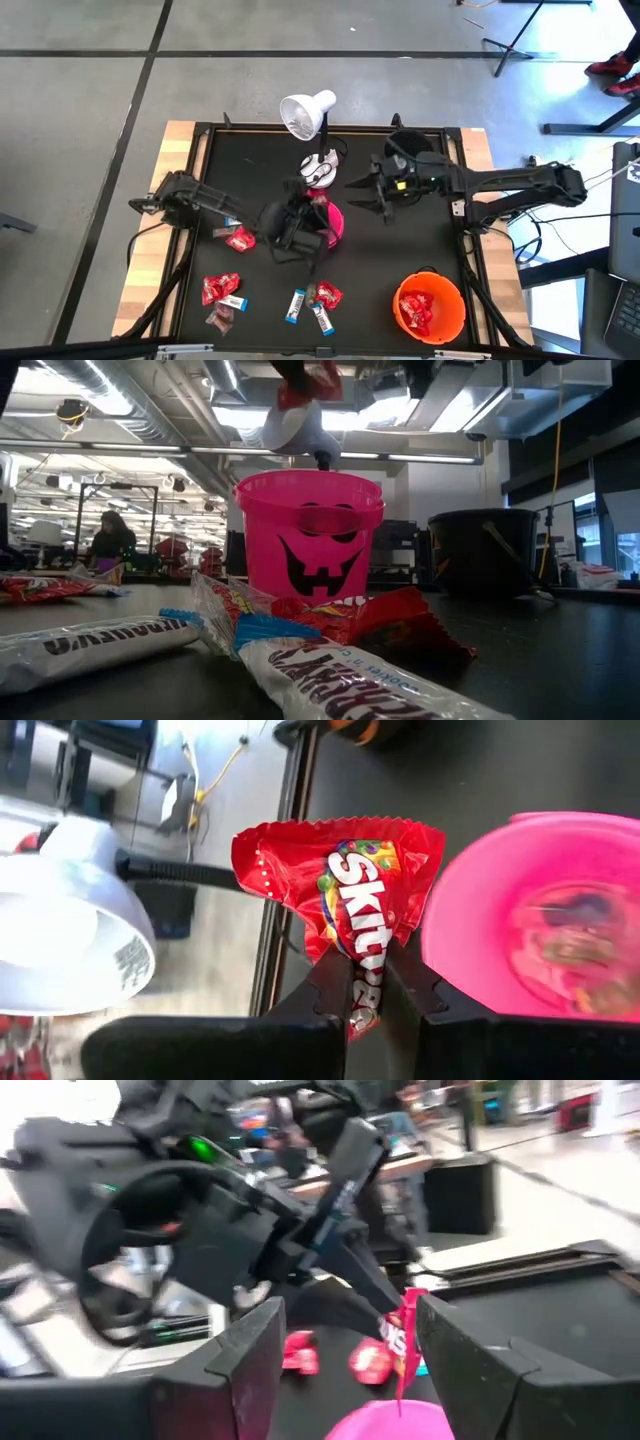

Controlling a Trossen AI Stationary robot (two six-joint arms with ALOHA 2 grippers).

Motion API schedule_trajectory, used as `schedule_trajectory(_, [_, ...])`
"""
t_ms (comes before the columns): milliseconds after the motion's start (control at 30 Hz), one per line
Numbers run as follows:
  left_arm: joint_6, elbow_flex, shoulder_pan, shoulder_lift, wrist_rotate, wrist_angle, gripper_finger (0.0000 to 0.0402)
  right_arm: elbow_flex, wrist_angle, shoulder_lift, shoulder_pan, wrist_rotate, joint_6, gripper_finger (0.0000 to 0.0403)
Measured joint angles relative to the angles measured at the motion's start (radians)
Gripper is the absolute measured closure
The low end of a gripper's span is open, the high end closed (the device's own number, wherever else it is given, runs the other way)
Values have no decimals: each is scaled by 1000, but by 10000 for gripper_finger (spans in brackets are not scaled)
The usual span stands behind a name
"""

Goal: Sort candy
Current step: Put the red candy into the orange bucket

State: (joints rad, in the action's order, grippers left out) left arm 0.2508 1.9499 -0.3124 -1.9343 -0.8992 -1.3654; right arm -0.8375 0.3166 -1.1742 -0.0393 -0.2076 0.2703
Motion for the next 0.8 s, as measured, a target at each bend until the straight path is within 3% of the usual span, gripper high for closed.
schedule_trajectory(300, [-84,0,59,0,26,132,382,0,-11,-76,7,172,-17,180])
schedule_trajectory(567, [-224,0,50,0,42,327,382,-2,13,-128,7,149,-14,180])
schedule_trajectory(800, [-235,0,50,0,57,348,382,-2,12,-134,7,120,-13,183])
